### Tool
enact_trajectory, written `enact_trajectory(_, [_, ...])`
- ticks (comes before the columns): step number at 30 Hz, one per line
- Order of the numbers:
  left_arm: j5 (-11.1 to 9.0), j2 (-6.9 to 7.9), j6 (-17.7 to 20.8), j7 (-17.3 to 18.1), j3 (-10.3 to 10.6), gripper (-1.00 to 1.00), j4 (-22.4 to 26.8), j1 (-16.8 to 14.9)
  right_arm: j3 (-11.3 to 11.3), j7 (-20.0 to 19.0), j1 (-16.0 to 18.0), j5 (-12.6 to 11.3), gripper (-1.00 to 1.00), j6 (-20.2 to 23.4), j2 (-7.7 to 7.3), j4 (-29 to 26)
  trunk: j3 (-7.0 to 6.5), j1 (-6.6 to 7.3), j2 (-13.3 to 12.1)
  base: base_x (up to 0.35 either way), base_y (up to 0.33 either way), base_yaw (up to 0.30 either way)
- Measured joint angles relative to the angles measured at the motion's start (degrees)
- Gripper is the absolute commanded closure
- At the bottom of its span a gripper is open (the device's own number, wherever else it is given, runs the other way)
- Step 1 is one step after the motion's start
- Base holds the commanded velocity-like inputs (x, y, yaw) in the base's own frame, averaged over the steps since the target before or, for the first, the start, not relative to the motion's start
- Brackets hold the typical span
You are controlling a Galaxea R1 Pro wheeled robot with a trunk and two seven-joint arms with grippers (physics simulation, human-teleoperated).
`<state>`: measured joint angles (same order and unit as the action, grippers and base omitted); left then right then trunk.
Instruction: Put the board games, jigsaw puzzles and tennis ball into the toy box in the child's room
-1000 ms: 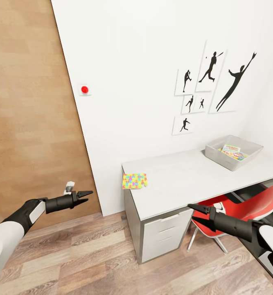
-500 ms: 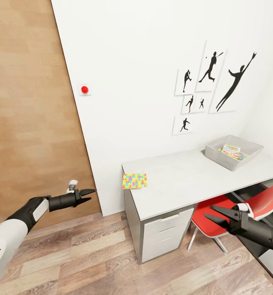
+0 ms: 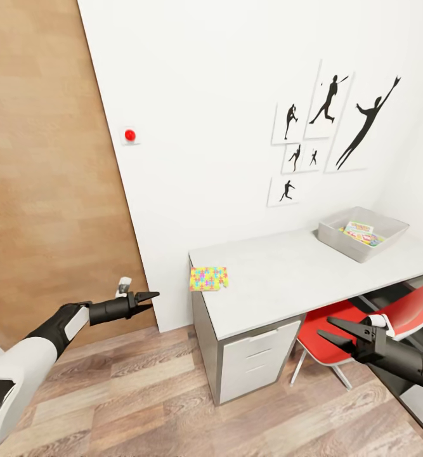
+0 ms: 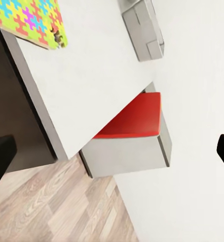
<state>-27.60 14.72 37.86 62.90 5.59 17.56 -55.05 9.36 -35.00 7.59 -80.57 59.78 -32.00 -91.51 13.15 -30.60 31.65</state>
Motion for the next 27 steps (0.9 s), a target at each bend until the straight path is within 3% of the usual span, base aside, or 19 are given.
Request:
enact_trajectory(10, [0.07, -0.57, 0.02, -0.43, -0.03, -1.0, -0.25, 0.0, 0.0, 0.11, 0.0, 0.07, -1.0, 0.0, 0.02, 0.02, 0.93, 0.01, 0.01, 0.179, 0.106, 0.0])
enact_trajectory(27, [0.13, -0.58, 0.06, -0.43, 0.02, -1.0, -0.21, 0.0, 0.0, 0.75, 0.0, 0.11, -1.0, 0.0, 0.02, 0.01, 2.52, 0.0, 0.0, 0.012, 0.004, 0.0])
